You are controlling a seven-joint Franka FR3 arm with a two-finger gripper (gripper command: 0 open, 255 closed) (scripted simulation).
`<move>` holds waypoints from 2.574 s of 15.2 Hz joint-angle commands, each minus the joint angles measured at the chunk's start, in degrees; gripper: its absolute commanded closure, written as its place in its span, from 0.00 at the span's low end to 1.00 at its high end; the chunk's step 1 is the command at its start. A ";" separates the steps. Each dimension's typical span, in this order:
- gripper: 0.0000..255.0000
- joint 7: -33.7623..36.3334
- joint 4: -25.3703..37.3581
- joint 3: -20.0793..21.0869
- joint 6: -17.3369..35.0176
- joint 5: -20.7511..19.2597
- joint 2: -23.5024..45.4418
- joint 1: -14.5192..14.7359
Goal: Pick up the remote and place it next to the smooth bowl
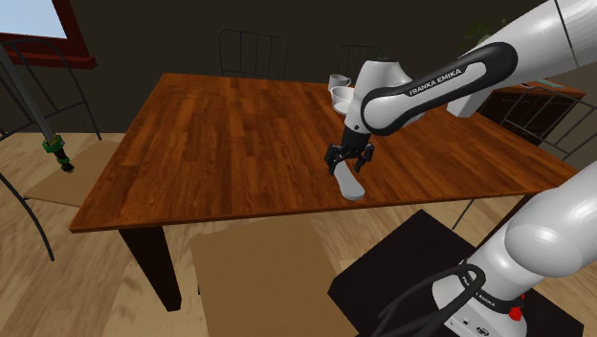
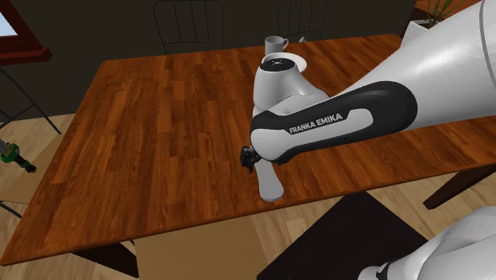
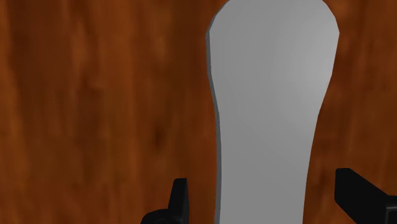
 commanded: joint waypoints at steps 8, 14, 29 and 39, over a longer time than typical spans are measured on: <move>1.00 -0.01 -0.01 0.00 0.03 0.00 0.02 -0.01; 1.00 -0.14 0.60 -0.10 -1.72 0.19 -1.14 0.04; 1.00 -0.67 6.74 -0.94 -14.51 0.83 -7.85 0.16; 1.00 -0.72 12.31 -1.47 -22.65 0.81 -10.44 0.10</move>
